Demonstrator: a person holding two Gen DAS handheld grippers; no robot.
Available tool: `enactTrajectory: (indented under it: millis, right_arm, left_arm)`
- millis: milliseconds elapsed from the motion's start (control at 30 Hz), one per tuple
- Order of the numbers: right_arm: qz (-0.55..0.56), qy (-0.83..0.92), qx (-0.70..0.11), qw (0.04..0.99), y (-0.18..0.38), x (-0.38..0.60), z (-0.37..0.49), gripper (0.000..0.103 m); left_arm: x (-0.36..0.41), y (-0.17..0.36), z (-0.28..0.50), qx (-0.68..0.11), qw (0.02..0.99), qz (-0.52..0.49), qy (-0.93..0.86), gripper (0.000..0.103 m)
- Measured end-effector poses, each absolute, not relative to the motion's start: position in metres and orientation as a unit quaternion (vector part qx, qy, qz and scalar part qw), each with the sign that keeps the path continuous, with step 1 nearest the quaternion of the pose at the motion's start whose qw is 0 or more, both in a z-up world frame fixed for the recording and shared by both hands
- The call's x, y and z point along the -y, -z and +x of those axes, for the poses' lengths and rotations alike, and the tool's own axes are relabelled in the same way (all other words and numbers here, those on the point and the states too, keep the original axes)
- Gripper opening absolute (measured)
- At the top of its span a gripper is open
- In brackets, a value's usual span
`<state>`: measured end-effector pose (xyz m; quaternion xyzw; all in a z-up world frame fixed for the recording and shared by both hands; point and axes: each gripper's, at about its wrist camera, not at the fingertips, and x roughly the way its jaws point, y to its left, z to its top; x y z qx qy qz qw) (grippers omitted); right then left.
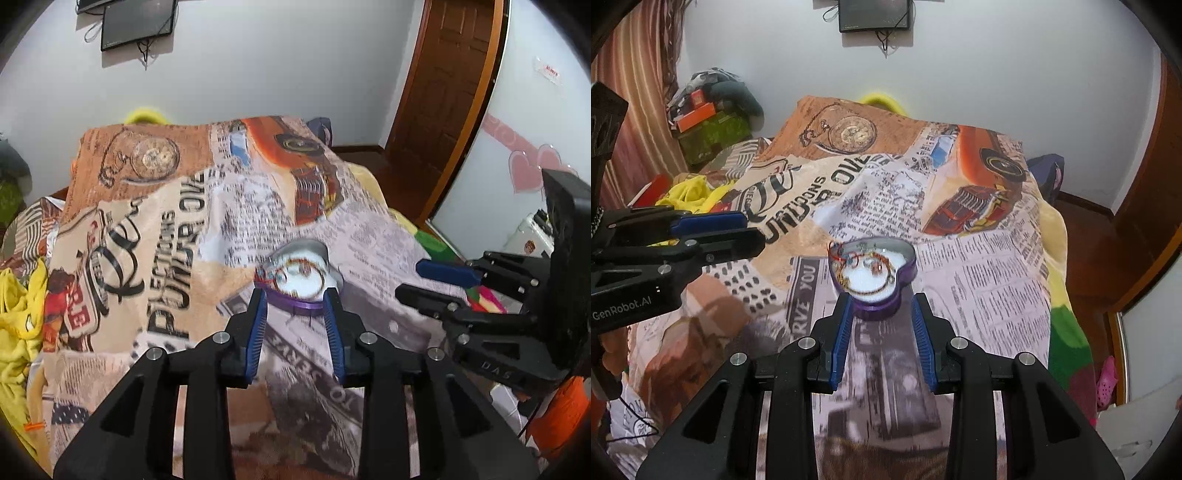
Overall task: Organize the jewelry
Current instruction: 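Open both grippers and lift them away from the tin, then grasp a gold ring with the left gripper while the right grasps another gold ring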
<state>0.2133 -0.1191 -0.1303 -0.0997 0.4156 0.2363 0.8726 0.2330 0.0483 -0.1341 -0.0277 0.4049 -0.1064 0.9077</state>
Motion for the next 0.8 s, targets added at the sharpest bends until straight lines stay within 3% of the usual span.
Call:
enactTrajectory:
  millis: [600,800]
  right_arm:
    - [-0.079,-0.215,-0.467,0.854,0.163,0.154,0.195,0.03]
    - [-0.07,-0.213,-0.473,0.852,0.167,0.158,0.195,0.03]
  left_arm:
    - [0.009,0.219,0.217,-0.516,0.843,-0.004,0.152,0.031]
    - [0.01,0.227,0.221,-0.505,0.85,-0.012,0.149,0.031]
